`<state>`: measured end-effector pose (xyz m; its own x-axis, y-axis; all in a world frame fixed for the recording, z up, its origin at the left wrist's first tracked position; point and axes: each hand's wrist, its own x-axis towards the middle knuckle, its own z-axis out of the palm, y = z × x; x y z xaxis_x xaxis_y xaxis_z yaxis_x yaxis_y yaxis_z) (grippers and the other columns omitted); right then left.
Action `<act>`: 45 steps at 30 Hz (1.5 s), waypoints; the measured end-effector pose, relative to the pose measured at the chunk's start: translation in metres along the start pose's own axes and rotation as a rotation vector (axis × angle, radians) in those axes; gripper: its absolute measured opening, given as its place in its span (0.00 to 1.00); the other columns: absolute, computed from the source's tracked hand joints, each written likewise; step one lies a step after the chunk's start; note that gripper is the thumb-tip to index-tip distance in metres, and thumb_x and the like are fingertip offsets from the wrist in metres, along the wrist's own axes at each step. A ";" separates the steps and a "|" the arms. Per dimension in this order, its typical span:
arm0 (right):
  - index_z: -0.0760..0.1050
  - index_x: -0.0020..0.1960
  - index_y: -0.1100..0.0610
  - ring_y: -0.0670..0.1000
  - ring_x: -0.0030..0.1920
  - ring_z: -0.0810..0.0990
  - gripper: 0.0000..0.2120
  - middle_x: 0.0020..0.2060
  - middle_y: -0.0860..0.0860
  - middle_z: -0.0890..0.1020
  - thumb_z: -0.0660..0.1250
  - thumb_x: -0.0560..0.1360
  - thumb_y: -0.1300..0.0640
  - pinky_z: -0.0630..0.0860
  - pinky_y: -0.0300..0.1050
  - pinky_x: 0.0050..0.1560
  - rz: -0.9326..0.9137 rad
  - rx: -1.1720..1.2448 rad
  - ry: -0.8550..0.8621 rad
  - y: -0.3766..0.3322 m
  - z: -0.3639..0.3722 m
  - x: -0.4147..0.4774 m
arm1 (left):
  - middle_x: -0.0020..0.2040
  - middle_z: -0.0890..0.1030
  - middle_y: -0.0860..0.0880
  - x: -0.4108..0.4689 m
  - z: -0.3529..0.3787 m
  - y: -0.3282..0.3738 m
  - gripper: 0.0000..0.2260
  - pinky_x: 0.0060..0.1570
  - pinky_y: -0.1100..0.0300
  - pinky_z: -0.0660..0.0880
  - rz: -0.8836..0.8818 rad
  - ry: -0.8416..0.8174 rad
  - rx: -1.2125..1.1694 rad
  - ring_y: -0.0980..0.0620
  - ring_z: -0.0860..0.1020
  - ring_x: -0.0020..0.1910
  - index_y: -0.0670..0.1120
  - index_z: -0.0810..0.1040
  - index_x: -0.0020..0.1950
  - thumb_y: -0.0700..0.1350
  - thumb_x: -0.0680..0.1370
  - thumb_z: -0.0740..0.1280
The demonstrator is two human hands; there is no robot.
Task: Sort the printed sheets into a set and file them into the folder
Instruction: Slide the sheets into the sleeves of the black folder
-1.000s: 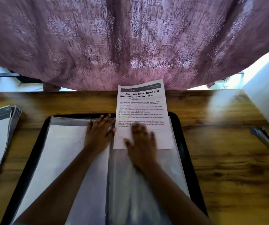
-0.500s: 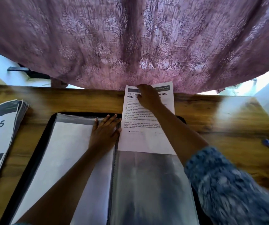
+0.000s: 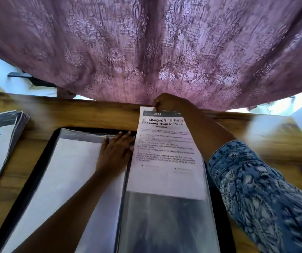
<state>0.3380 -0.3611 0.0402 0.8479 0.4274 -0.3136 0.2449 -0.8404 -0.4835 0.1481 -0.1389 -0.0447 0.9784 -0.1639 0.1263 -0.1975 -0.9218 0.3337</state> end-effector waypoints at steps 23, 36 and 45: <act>0.78 0.53 0.61 0.50 0.36 0.82 0.08 0.42 0.54 0.83 0.61 0.80 0.61 0.78 0.39 0.30 0.179 0.291 -0.638 -0.030 0.032 -0.044 | 0.75 0.65 0.56 -0.003 0.001 -0.004 0.25 0.74 0.47 0.51 0.025 0.037 -0.021 0.55 0.58 0.76 0.53 0.65 0.75 0.56 0.80 0.44; 0.82 0.50 0.61 0.48 0.35 0.81 0.23 0.40 0.54 0.84 0.60 0.78 0.42 0.71 0.38 0.33 0.292 0.341 -0.452 0.010 0.021 -0.101 | 0.76 0.62 0.55 -0.006 -0.004 0.001 0.30 0.75 0.50 0.46 0.027 -0.008 0.003 0.55 0.54 0.77 0.53 0.61 0.76 0.61 0.78 0.40; 0.74 0.45 0.54 0.47 0.36 0.80 0.03 0.37 0.50 0.81 0.67 0.76 0.61 0.77 0.40 0.35 0.188 1.074 0.190 0.039 0.036 -0.192 | 0.76 0.63 0.51 -0.002 -0.009 0.004 0.27 0.73 0.42 0.47 0.029 -0.020 0.039 0.51 0.57 0.76 0.50 0.65 0.75 0.60 0.80 0.51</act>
<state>0.1673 -0.4642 0.0519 0.9098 0.1876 -0.3702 -0.3525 -0.1212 -0.9279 0.1444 -0.1386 -0.0350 0.9735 -0.1970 0.1161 -0.2231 -0.9296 0.2934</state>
